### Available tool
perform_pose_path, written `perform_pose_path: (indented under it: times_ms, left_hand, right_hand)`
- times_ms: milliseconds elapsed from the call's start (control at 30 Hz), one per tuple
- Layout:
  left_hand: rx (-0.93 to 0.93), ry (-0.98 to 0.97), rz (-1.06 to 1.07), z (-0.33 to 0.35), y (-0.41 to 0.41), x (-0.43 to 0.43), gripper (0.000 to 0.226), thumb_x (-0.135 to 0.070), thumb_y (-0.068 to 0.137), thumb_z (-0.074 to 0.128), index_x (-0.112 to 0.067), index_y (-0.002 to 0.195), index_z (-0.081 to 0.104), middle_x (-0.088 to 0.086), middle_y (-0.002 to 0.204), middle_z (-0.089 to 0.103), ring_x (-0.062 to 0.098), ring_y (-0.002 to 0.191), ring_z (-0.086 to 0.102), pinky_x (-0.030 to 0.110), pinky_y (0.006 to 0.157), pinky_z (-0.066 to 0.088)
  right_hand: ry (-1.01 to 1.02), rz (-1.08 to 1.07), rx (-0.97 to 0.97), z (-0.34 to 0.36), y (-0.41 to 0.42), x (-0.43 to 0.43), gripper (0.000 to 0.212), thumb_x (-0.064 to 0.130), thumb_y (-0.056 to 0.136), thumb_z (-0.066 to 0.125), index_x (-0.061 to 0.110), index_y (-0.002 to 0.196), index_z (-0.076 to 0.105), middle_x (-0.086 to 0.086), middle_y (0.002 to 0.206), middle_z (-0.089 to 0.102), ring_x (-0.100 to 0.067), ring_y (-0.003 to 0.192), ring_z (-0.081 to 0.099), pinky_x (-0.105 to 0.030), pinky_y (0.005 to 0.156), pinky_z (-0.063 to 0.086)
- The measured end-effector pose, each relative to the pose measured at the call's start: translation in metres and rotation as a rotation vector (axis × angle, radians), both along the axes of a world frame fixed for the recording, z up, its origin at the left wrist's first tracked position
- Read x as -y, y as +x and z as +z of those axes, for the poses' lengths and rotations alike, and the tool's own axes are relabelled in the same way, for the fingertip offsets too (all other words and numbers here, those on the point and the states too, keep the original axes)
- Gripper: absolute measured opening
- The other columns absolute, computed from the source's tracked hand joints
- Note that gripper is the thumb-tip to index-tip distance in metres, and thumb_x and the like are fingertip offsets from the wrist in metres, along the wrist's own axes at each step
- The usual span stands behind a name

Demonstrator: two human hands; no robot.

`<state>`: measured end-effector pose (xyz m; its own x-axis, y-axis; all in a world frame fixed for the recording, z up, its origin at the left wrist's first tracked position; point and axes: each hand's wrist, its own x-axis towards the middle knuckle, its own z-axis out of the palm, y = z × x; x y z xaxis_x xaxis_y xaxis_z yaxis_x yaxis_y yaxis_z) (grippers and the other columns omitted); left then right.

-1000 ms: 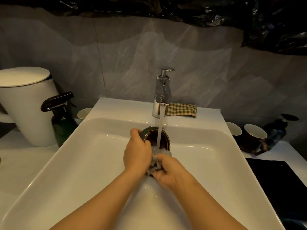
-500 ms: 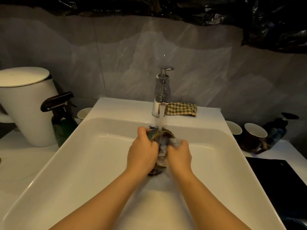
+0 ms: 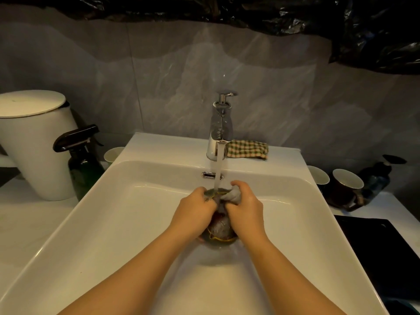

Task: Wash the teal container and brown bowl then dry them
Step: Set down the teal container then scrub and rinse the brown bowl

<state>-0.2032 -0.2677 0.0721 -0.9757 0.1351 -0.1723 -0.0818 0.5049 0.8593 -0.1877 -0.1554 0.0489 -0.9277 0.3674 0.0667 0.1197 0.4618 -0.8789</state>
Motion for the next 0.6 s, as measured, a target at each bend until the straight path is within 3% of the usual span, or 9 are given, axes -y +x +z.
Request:
perform_pose_path:
  times_ms: [67, 100, 167, 233, 267, 333, 433, 533, 600]
  left_hand:
    - [-0.048, 0.089, 0.135, 0.000, 0.000, -0.001, 0.012, -0.012, 0.085, 0.049, -0.017, 0.096, 0.050, 0.003, 0.080, 0.058, 0.019, 0.072, 0.055, 0.031, 0.061, 0.043]
    - [-0.081, 0.112, 0.184, -0.001, 0.001, -0.002, 0.015, -0.010, 0.086, 0.048, -0.017, 0.098, 0.046, 0.001, 0.076, 0.056, 0.017, 0.068, 0.053, 0.030, 0.057, 0.042]
    - [-0.132, 0.152, 0.244, -0.001, 0.001, 0.000, 0.020, -0.007, 0.087, 0.047, -0.017, 0.104, 0.042, 0.001, 0.073, 0.054, 0.015, 0.063, 0.052, 0.029, 0.053, 0.039]
    - [-0.132, 0.176, 0.224, -0.001, 0.000, 0.005, 0.027, -0.006, 0.086, 0.047, -0.020, 0.108, 0.039, 0.004, 0.075, 0.057, 0.017, 0.064, 0.054, 0.031, 0.054, 0.043]
    - [-0.124, 0.158, 0.174, 0.000, -0.001, 0.007, 0.030, -0.007, 0.085, 0.048, -0.024, 0.108, 0.038, 0.005, 0.077, 0.059, 0.019, 0.066, 0.057, 0.032, 0.058, 0.047]
    - [-0.105, 0.047, 0.028, 0.001, -0.002, 0.011, 0.035, -0.007, 0.082, 0.049, -0.030, 0.106, 0.038, 0.003, 0.076, 0.059, 0.023, 0.068, 0.059, 0.034, 0.062, 0.049]
    - [-0.046, -0.079, -0.168, 0.002, 0.000, 0.009, 0.033, -0.006, 0.082, 0.048, -0.027, 0.105, 0.039, 0.001, 0.078, 0.057, 0.018, 0.068, 0.056, 0.030, 0.059, 0.046]
    - [-0.040, -0.102, -0.236, 0.003, 0.003, 0.007, 0.025, -0.011, 0.086, 0.047, -0.022, 0.108, 0.040, -0.001, 0.079, 0.055, 0.014, 0.069, 0.054, 0.026, 0.056, 0.040]
    - [-0.064, -0.088, -0.198, 0.002, 0.002, 0.007, 0.023, -0.014, 0.087, 0.047, -0.022, 0.108, 0.042, 0.001, 0.084, 0.057, 0.018, 0.074, 0.057, 0.029, 0.061, 0.044]
  right_hand:
    - [-0.327, -0.118, 0.131, -0.008, -0.001, 0.005, 0.021, -0.001, 0.077, 0.055, 0.015, 0.090, 0.062, -0.001, 0.080, 0.060, -0.020, 0.077, 0.058, -0.013, 0.054, 0.045]
    - [-0.562, -0.131, 0.195, -0.008, 0.000, 0.011, 0.017, -0.003, 0.078, 0.055, 0.011, 0.082, 0.062, -0.006, 0.076, 0.062, -0.024, 0.074, 0.059, -0.018, 0.053, 0.048]
    - [-0.995, -0.121, 0.336, -0.010, 0.000, 0.023, 0.018, -0.007, 0.081, 0.055, 0.007, 0.090, 0.063, -0.018, 0.085, 0.066, -0.030, 0.077, 0.063, -0.034, 0.061, 0.054]
    - [-1.060, -0.093, 0.413, -0.013, -0.002, 0.024, 0.016, -0.007, 0.083, 0.055, 0.003, 0.093, 0.062, -0.023, 0.086, 0.066, -0.031, 0.073, 0.064, -0.045, 0.069, 0.056]
    - [-0.970, -0.102, 0.424, -0.014, -0.004, 0.023, 0.011, -0.003, 0.082, 0.056, 0.003, 0.088, 0.062, -0.023, 0.080, 0.066, -0.029, 0.066, 0.063, -0.047, 0.074, 0.056]
    - [-0.528, -0.119, 0.347, -0.015, -0.005, 0.016, 0.010, 0.008, 0.079, 0.057, 0.007, 0.088, 0.062, -0.018, 0.081, 0.068, -0.025, 0.062, 0.063, -0.039, 0.068, 0.057]
    - [0.273, 0.042, 0.151, -0.014, 0.000, 0.003, 0.035, 0.015, 0.085, 0.054, 0.020, 0.119, 0.052, 0.001, 0.110, 0.060, -0.023, 0.095, 0.060, -0.032, 0.075, 0.049]
    - [0.549, 0.259, -0.256, -0.004, 0.007, 0.003, 0.040, 0.009, 0.082, 0.055, 0.020, 0.120, 0.056, 0.003, 0.116, 0.061, -0.023, 0.101, 0.058, -0.033, 0.078, 0.049]
    - [0.551, 0.276, -0.291, -0.005, 0.006, 0.004, 0.041, 0.004, 0.080, 0.054, 0.019, 0.118, 0.056, 0.002, 0.115, 0.061, -0.022, 0.100, 0.059, -0.033, 0.078, 0.050]
